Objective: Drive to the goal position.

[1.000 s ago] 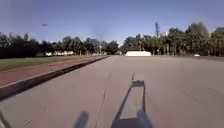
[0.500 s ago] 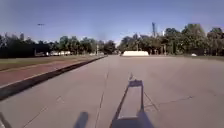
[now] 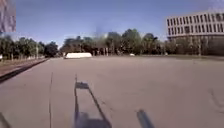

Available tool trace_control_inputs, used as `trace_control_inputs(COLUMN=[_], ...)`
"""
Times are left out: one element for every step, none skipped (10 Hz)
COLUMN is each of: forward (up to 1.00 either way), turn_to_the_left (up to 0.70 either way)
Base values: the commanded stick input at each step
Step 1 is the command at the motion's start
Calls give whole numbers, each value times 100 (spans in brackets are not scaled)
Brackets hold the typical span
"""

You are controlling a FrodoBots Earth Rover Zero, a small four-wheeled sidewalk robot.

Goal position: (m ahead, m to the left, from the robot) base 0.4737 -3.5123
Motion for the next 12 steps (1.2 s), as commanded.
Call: trace_control_inputs(forward=[0, 0, 0, 0, 0, 0, 0, 0, 0, 0, 0, 0], turn_to_the_left=[-45, -45, -45, -45, -45, -45, -45, -45, -45, -45, -45, -45])
